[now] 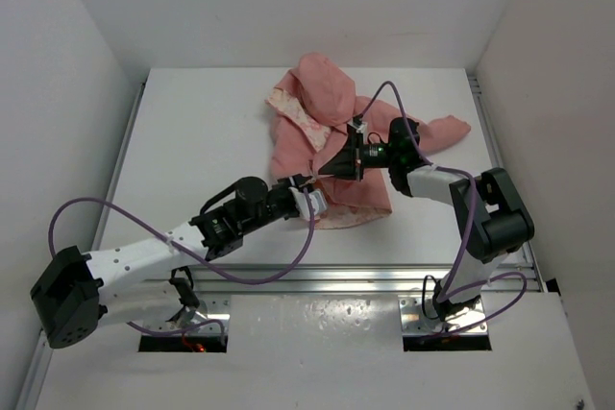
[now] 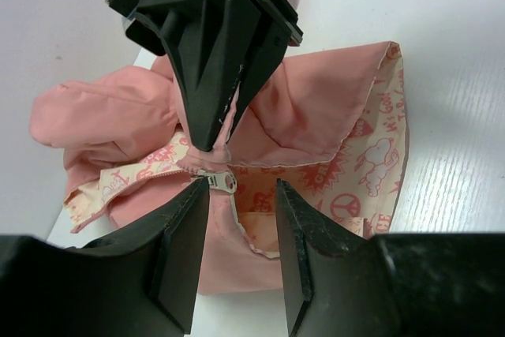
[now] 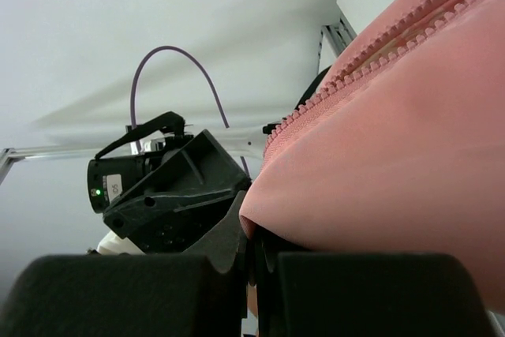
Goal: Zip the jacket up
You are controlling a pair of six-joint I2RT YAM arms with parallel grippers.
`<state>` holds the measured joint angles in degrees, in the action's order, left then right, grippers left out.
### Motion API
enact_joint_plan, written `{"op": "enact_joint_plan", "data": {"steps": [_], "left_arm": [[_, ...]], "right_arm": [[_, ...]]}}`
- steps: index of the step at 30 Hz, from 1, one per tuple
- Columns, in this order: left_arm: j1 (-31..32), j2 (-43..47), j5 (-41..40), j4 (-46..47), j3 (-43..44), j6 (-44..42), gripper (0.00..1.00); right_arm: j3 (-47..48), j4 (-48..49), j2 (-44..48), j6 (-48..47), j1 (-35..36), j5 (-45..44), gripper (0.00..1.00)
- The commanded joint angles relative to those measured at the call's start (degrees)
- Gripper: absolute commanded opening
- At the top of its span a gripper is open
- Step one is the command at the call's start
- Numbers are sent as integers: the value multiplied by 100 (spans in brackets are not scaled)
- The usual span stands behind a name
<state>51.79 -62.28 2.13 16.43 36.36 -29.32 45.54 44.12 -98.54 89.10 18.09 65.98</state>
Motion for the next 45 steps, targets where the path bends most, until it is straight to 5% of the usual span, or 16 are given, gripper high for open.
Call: {"op": "enact_joint_plan", "data": {"steps": [1, 9, 19, 45], "left_arm": [[15, -65, -11, 291, 12, 102, 44], [-221, -232, -64, 405, 117, 225, 43], [-327, -232, -64, 405, 117, 278, 27], [-661, -12, 639, 361, 346, 788, 26]], "right_arm": [[17, 474, 1, 257, 116, 3, 0], [-19, 484, 19, 257, 169, 91, 0], [-10, 598, -33, 310, 169, 91, 0], [-54, 422, -51, -121, 178, 258, 0]]}}
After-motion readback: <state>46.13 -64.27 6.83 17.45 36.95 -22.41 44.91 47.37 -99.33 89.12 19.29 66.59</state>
